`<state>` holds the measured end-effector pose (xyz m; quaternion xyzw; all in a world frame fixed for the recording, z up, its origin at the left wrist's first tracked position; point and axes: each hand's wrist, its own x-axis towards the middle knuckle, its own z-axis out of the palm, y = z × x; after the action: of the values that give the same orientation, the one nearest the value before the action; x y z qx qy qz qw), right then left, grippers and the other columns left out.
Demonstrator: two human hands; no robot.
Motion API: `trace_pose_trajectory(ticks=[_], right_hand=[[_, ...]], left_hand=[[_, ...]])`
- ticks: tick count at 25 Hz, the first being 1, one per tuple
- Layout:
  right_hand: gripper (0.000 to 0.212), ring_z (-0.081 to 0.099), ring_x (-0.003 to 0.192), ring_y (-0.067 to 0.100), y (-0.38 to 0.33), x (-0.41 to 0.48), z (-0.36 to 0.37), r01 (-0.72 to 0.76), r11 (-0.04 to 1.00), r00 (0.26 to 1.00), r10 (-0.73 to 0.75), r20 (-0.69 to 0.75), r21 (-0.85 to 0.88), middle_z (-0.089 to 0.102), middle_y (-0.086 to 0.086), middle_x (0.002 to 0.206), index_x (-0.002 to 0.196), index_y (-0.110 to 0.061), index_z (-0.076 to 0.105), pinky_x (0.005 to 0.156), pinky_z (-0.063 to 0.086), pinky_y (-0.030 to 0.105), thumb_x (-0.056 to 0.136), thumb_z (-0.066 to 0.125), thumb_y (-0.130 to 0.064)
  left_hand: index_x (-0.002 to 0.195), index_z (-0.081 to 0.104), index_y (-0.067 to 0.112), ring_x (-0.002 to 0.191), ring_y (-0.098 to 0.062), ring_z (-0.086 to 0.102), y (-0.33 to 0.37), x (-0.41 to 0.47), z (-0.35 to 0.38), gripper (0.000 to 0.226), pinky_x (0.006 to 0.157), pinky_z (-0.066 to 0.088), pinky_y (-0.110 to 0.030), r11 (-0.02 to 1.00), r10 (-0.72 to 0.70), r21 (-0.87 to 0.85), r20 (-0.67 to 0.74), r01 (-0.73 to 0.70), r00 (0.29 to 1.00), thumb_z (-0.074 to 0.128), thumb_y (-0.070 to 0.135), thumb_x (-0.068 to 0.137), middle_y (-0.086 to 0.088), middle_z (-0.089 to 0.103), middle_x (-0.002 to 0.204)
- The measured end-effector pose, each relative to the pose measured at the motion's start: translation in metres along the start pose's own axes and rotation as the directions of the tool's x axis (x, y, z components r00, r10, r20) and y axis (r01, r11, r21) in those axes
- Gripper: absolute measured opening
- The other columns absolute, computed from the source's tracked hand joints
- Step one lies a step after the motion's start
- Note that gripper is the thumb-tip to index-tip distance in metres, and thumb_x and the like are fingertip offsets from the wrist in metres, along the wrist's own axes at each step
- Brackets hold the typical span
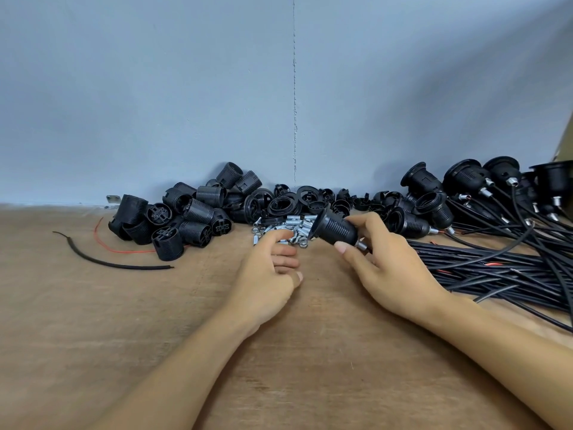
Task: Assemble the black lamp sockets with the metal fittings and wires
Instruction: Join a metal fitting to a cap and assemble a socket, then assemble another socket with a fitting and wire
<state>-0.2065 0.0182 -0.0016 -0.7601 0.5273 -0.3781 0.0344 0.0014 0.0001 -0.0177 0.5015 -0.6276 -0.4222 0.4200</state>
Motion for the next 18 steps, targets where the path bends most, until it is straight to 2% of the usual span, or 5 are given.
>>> trace_pose_trajectory(ticks=[6, 9, 12, 15, 18], right_hand=[[0.038, 0.048, 0.057, -0.006, 0.000, -0.001, 0.003, 0.081, 0.993, 0.995, -0.075, 0.060, -0.088, 0.051, -0.022, 0.058, 0.127, -0.024, 0.046, 0.063, 0.031, 0.026, 0.096, 0.057, -0.042], [0.037, 0.050, 0.061, -0.007, 0.001, 0.001, 0.001, 0.056, 0.995, 0.998, -0.053, 0.031, -0.079, 0.055, -0.023, 0.062, 0.126, -0.024, 0.047, 0.061, 0.031, 0.018, 0.096, 0.058, -0.042], [0.038, 0.052, 0.062, -0.007, 0.001, 0.001, 0.001, 0.024, 0.998, 1.000, -0.024, 0.009, -0.054, 0.062, -0.019, 0.077, 0.127, -0.027, 0.045, 0.057, 0.031, 0.010, 0.096, 0.055, -0.046], [0.039, 0.050, 0.058, -0.004, 0.000, 0.000, 0.002, 0.043, 0.996, 0.998, -0.039, 0.041, -0.082, 0.052, -0.019, 0.058, 0.128, -0.026, 0.046, 0.056, 0.028, 0.011, 0.096, 0.056, -0.046], [0.039, 0.048, 0.056, -0.006, 0.000, 0.000, 0.002, 0.056, 0.995, 0.998, -0.053, 0.035, -0.083, 0.048, -0.021, 0.054, 0.127, -0.023, 0.048, 0.058, 0.029, 0.010, 0.096, 0.057, -0.043]], left_hand=[[0.114, 0.063, 0.043, 0.094, -0.002, 0.071, 0.010, -0.003, 0.002, 0.064, 0.087, 0.055, -0.028, 0.997, -0.003, -0.083, -0.057, -0.002, 0.998, 0.070, 0.077, 0.061, 0.015, 0.074, 0.102], [0.115, 0.060, 0.042, 0.092, -0.002, 0.070, 0.006, -0.003, -0.001, 0.037, 0.081, 0.054, -0.020, 0.999, 0.007, -0.035, -0.058, -0.009, 0.998, 0.077, 0.033, 0.083, 0.010, 0.073, 0.105], [0.132, 0.056, 0.028, 0.096, -0.006, 0.069, -0.003, 0.000, -0.002, 0.062, 0.077, 0.051, -0.013, 0.998, 0.033, 0.055, -0.022, -0.032, 0.999, 0.063, -0.012, 0.086, 0.002, 0.068, 0.110], [0.131, 0.058, 0.030, 0.094, -0.003, 0.069, -0.001, 0.000, 0.000, 0.056, 0.074, 0.051, -0.013, 0.999, 0.044, -0.005, -0.035, -0.044, 0.998, 0.068, -0.003, 0.087, 0.006, 0.070, 0.108], [0.117, 0.061, 0.042, 0.089, 0.001, 0.070, 0.005, -0.003, 0.001, 0.048, 0.069, 0.051, -0.010, 0.997, 0.045, -0.067, -0.047, -0.048, 0.998, 0.081, 0.044, 0.073, 0.013, 0.073, 0.100]])
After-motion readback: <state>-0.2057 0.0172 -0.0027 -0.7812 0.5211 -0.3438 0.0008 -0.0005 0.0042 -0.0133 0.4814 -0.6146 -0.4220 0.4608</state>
